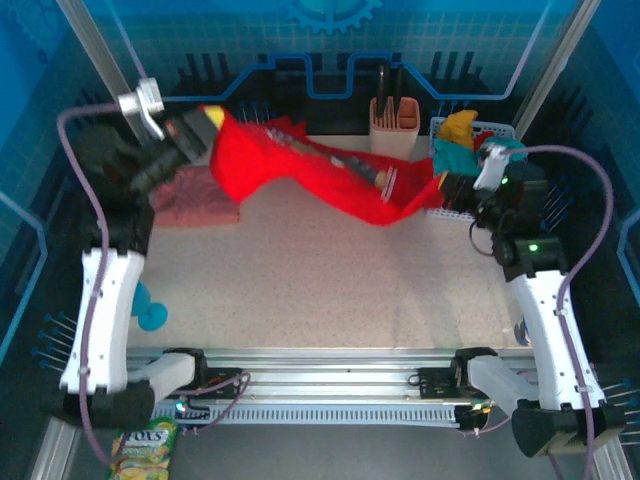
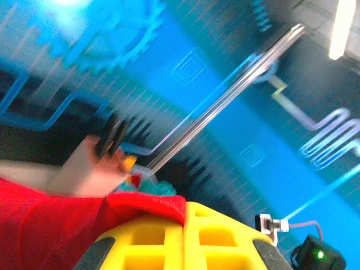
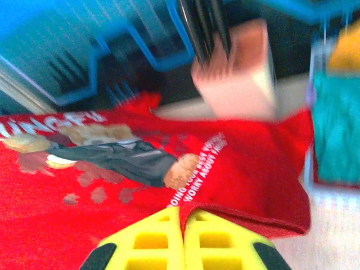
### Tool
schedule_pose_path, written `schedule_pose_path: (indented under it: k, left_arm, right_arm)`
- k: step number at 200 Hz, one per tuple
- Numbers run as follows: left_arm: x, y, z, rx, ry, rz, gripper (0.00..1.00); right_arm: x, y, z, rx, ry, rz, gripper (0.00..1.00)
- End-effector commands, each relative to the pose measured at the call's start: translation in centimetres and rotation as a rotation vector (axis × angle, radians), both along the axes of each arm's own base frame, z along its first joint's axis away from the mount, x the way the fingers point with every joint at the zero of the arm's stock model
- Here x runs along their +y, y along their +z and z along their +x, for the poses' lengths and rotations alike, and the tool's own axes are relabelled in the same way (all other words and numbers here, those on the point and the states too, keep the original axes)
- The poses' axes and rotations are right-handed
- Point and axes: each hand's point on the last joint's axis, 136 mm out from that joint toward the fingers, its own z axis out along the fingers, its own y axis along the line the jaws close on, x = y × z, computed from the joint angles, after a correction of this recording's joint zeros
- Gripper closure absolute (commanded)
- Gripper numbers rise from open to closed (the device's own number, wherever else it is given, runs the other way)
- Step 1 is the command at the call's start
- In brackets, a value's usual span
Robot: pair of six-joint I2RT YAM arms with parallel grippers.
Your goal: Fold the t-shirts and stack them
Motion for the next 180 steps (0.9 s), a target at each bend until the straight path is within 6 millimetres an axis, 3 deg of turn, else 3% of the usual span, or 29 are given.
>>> schedule_pose_path:
  k: [1, 6, 12, 21, 40, 60, 89, 121, 158, 180]
  left_arm:
    - [1.9, -13.7, 0.4, 0.281, 0.13, 0.123, 1.0]
    - [2.0, -16.0, -0.2, 0.332, 0.137, 0.131, 1.0]
    - [2.2, -18.6, -1.0, 0.394, 0.145, 0.126, 1.0]
    - [2.3, -21.4, -2.0, 0.462, 0.157, 0.096, 1.0]
    - [2.5, -24.7, -4.4, 0.55, 0.187, 0.065, 1.0]
    - [3.0, -27.1, -7.0, 0.647, 0.221, 0.067, 1.0]
    - [3.6, -30.2, -10.8, 0.807, 0.259, 0.077, 1.0]
    - [3.9, -31.0, -13.5, 0.906, 0.283, 0.074, 1.0]
    - [3.5, -34.4, -15.0, 1.058, 0.252, 0.092, 1.0]
    - [4.0, -35.5, -15.4, 1.113, 0.283, 0.104, 1.0]
  right_arm:
    - [0.9, -7.7, -3.6, 0.21, 0.016, 0.014, 1.0]
    - [0.9, -8.7, -4.2, 0.233, 0.008, 0.022, 1.0]
    - [0.8, -11.5, -5.3, 0.304, -0.008, 0.034, 1.0]
    - [0.5, -13.6, -6.6, 0.376, -0.038, 0.053, 1.0]
    - [0.4, -17.1, -9.4, 0.512, -0.076, 0.067, 1.0]
    - [-0.7, -19.3, -12.2, 0.635, -0.152, 0.022, 1.0]
    - [-3.8, -19.8, -14.8, 0.686, -0.301, -0.067, 1.0]
    - [-5.4, -18.8, -16.7, 0.655, -0.385, -0.058, 1.0]
    - [-4.8, -19.7, -16.7, 0.708, -0.368, -0.048, 1.0]
    - [-4.7, -20.0, -16.5, 0.728, -0.37, -0.054, 1.0]
